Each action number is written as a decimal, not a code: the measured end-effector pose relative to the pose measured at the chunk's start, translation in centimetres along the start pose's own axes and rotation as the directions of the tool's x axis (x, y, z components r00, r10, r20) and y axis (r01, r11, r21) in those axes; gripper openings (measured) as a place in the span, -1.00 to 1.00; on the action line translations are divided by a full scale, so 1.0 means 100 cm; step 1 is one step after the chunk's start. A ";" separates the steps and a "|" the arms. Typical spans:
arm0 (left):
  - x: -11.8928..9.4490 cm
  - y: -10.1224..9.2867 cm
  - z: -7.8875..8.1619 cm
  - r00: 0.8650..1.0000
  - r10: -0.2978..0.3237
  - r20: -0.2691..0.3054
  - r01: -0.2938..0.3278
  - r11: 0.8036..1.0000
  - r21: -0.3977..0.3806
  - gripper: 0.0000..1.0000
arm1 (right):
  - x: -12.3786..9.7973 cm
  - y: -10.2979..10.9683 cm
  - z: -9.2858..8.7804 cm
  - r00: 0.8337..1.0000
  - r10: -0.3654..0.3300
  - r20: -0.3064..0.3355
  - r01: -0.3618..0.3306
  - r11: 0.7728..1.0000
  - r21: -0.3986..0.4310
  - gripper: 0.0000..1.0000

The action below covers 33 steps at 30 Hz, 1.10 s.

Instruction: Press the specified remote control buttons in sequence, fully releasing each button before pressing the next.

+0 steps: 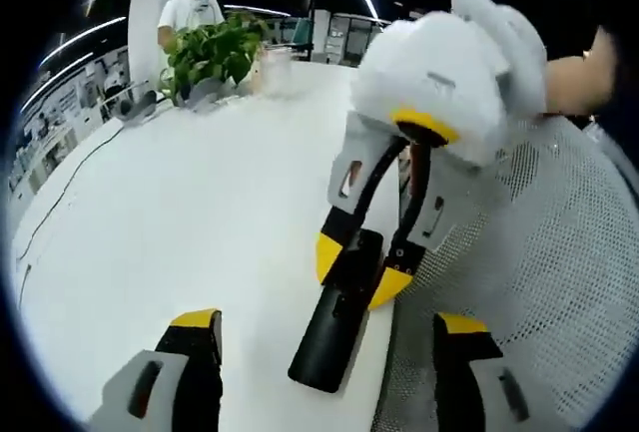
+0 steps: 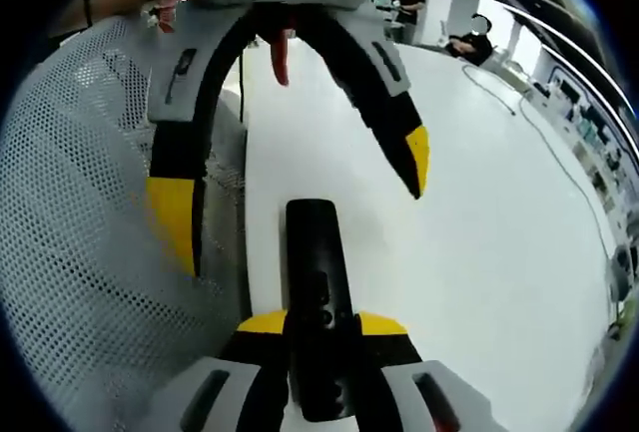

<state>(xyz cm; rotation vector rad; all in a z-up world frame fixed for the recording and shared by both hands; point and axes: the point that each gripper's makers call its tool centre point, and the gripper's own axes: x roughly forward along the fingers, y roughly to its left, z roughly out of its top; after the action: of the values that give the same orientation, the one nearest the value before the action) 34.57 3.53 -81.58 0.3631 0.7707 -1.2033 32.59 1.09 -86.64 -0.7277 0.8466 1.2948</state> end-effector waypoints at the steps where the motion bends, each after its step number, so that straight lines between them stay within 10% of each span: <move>1: -0.004 0.002 0.002 1.000 0.017 0.010 -0.017 1.000 -0.023 1.00 | 0.000 0.000 0.000 1.000 0.001 0.000 -0.001 1.000 0.003 -0.58; 9: -0.053 0.015 0.017 0.973 0.209 0.101 -0.199 0.975 -0.098 1.00 | 0.000 -0.001 0.000 1.000 0.002 0.001 -0.002 1.000 0.009 -0.58; 19: -0.109 0.010 0.037 0.874 0.399 0.276 -0.340 0.910 -0.237 1.00 | 0.000 0.000 0.000 1.000 0.000 -0.002 0.000 1.000 0.010 -0.58; 33: -0.171 0.012 0.040 0.636 0.655 0.407 -0.480 0.750 -0.455 1.00 | 0.000 0.000 0.000 1.000 -0.002 0.003 0.002 1.000 0.021 -0.58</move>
<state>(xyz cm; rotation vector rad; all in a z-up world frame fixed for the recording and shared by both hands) 34.42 13.31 -66.94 -0.0206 0.2739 -0.4989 32.59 1.07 -86.68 -0.7093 0.8559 1.2832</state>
